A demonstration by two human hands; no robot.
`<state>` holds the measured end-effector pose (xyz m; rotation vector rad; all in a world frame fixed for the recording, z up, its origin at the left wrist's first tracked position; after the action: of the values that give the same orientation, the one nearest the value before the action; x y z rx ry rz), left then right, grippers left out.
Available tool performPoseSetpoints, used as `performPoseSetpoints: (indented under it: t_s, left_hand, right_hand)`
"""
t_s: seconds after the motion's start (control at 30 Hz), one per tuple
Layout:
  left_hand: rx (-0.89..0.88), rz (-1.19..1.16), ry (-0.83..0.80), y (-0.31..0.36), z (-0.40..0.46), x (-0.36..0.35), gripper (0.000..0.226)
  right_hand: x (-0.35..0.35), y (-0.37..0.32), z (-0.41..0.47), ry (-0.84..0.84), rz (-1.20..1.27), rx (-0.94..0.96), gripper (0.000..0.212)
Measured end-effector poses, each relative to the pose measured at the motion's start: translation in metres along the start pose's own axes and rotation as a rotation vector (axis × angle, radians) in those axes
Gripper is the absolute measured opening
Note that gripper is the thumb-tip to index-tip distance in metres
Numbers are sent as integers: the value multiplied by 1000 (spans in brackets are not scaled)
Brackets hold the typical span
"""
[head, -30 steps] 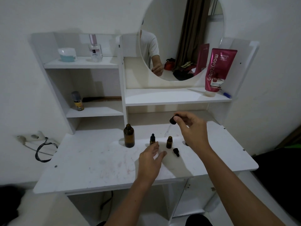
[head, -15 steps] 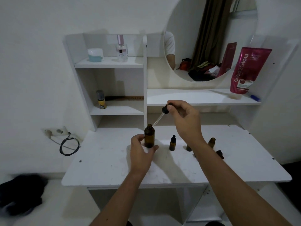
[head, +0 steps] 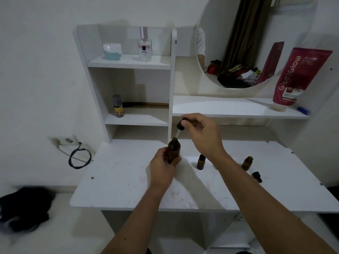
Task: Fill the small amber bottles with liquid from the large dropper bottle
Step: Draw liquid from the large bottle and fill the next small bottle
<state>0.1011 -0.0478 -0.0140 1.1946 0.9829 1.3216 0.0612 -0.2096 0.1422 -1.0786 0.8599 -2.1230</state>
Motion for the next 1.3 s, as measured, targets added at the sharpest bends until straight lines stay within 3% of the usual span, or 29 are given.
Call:
performPoseSetpoints:
  t_s: [0.47, 0.77, 1.07, 1.3]
  left_hand:
    - [0, 60, 21, -6, 3, -2, 49]
    - [-12, 82, 19, -3, 2, -2, 49]
    - [-29, 119, 18, 2, -1, -1, 45]
    - [33, 84, 51, 2, -20, 3, 79]
  right_hand:
    - [-41, 23, 0, -133, -226, -15, 6]
    - [-29, 12, 0, -117, -116, -30, 14]
    - [19, -20, 6, 8, 37, 52, 15]
    - [55, -14, -13, 67, 33, 57, 17]
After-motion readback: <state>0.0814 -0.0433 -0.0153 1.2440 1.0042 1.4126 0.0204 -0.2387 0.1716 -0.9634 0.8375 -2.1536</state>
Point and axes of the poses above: each hand's wrist, its own z-axis towards the middle knuckle, its own x-axis out of the back of the hand, y = z × x, the point moved 10 cm from there along z, towards the middle knuckle, and after that the axes turned 10 degrees about -z, right-handed, at the moved point
